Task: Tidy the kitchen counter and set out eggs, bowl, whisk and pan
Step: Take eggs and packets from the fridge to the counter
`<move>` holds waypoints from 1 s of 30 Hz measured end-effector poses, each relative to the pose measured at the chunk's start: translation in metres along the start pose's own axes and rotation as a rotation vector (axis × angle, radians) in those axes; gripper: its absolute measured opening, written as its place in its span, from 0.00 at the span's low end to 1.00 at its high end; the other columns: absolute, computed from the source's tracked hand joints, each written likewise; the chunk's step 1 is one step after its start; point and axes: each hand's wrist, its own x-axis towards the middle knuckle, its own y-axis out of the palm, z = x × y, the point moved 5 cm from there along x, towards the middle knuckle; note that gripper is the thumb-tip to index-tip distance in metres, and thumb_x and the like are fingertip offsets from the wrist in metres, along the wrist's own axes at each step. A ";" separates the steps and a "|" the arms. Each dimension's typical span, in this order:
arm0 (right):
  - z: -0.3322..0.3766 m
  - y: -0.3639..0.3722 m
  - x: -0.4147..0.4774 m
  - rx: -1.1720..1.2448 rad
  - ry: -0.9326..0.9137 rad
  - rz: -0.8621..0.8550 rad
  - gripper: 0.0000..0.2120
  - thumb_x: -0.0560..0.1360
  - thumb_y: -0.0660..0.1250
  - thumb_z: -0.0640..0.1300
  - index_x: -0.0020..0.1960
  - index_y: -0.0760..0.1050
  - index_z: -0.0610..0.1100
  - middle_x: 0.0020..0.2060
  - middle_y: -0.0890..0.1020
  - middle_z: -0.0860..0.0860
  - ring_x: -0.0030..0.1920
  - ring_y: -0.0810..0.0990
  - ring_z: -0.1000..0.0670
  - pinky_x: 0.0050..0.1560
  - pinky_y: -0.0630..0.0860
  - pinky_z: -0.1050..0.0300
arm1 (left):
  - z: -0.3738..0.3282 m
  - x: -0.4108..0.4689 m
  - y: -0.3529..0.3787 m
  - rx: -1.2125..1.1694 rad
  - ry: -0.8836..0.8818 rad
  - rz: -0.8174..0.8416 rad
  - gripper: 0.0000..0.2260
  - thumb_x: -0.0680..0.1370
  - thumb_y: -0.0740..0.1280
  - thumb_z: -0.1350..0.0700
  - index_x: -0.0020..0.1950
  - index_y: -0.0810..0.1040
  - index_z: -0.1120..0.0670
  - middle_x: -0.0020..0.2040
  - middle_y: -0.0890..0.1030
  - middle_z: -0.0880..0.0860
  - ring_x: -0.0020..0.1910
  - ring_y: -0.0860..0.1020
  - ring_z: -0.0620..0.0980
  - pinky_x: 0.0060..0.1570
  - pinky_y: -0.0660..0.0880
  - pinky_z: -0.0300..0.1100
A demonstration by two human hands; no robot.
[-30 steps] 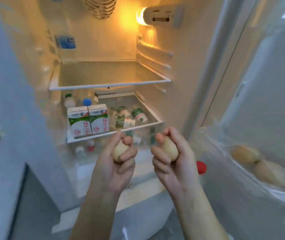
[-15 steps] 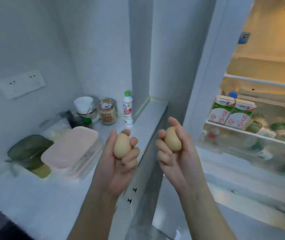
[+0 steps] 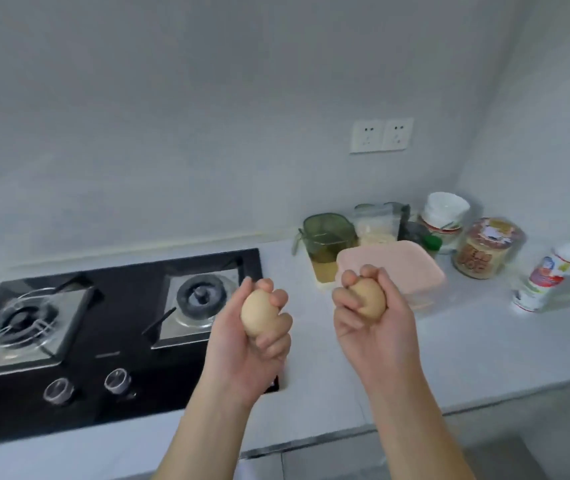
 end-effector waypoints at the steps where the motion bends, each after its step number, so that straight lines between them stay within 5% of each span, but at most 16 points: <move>1: -0.021 0.003 0.004 -0.010 0.072 0.018 0.07 0.74 0.60 0.46 0.42 0.71 0.44 0.35 0.73 0.48 0.25 0.67 0.54 0.17 0.64 0.67 | -0.010 -0.013 -0.015 -0.038 0.058 -0.050 0.12 0.79 0.57 0.49 0.39 0.73 0.52 0.33 0.71 0.48 0.17 0.60 0.43 0.18 0.50 0.34; 14: -0.275 0.099 -0.037 -0.147 0.619 0.158 0.10 0.79 0.56 0.44 0.43 0.71 0.41 0.32 0.74 0.45 0.23 0.67 0.53 0.17 0.61 0.66 | -0.148 -0.193 -0.146 -0.148 0.577 -0.267 0.10 0.79 0.59 0.50 0.43 0.74 0.53 0.36 0.73 0.50 0.21 0.62 0.44 0.21 0.52 0.33; 19: -0.394 0.141 -0.077 -0.244 0.713 0.212 0.07 0.75 0.58 0.39 0.49 0.72 0.40 0.36 0.76 0.43 0.30 0.72 0.49 0.23 0.66 0.62 | -0.223 -0.283 -0.207 -0.101 0.714 -0.377 0.08 0.77 0.60 0.52 0.49 0.75 0.55 0.39 0.75 0.52 0.25 0.65 0.46 0.22 0.59 0.34; 24: -0.487 0.171 -0.103 -0.404 0.762 0.305 0.14 0.72 0.60 0.28 0.53 0.74 0.40 0.42 0.76 0.43 0.37 0.74 0.49 0.31 0.71 0.60 | -0.284 -0.352 -0.262 -0.129 0.823 -0.453 0.11 0.76 0.59 0.58 0.57 0.73 0.56 0.43 0.76 0.54 0.31 0.68 0.48 0.25 0.62 0.36; 30: -0.563 0.193 -0.094 -0.551 0.804 0.407 0.14 0.76 0.62 0.31 0.60 0.72 0.41 0.43 0.73 0.42 0.30 0.70 0.54 0.26 0.67 0.65 | -0.329 -0.379 -0.325 -0.101 0.852 -0.535 0.17 0.74 0.65 0.62 0.61 0.71 0.54 0.44 0.69 0.52 0.35 0.66 0.46 0.29 0.67 0.36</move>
